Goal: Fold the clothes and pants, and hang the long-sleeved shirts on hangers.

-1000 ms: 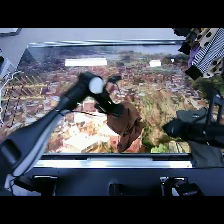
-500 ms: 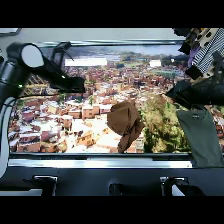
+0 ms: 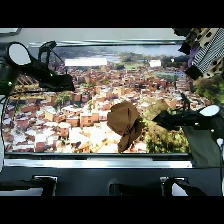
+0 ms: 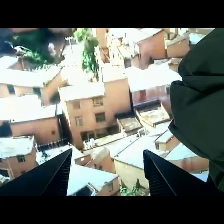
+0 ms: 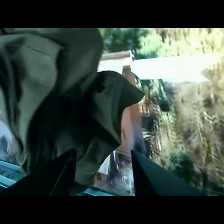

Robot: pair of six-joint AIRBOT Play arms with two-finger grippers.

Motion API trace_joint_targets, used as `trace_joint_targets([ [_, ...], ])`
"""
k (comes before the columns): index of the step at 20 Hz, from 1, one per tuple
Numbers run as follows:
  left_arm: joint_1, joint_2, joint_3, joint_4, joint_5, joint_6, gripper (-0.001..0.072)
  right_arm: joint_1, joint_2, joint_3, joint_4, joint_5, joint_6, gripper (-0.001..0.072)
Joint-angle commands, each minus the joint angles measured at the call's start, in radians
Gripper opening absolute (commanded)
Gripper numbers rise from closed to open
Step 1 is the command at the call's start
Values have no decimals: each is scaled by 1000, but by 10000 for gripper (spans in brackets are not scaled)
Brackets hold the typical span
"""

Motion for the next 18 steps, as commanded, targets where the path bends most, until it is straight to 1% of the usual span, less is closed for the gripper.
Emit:
trace_joint_targets([
  [1, 15, 0, -2, 1, 23, 3, 513, 32, -127, -56, 86, -66, -109, 422],
  [5, 29, -1, -2, 1, 35, 2, 513, 156, -215, -56, 86, -142, -105, 425],
  [8, 54, -1, -2, -16, 35, 3, 512, 208, -230, -56, 86, -226, -55, 424],
  [10, 78, -1, -3, -18, 35, 3, 513, 218, -230, -56, 103, -260, -48, 408],
  [11, 93, -1, -3, -20, 37, 4, 513, 218, -230, -56, 108, -269, -49, 314],
  [12, 110, -2, -9, -37, 46, 14, 513, 218, -230, -55, 109, -274, -50, 146],
  [13, 130, -2, -19, -72, 64, 32, 512, 218, -229, -55, 111, -272, -50, 47],
  [14, 150, -2, -42, -134, 96, 58, 512, 218, -228, -55, 110, -260, -53, 30],
  [18, 193, -14, -239, -377, 296, 215, 513, 218, -189, -55, 109, -193, -53, 30],
])
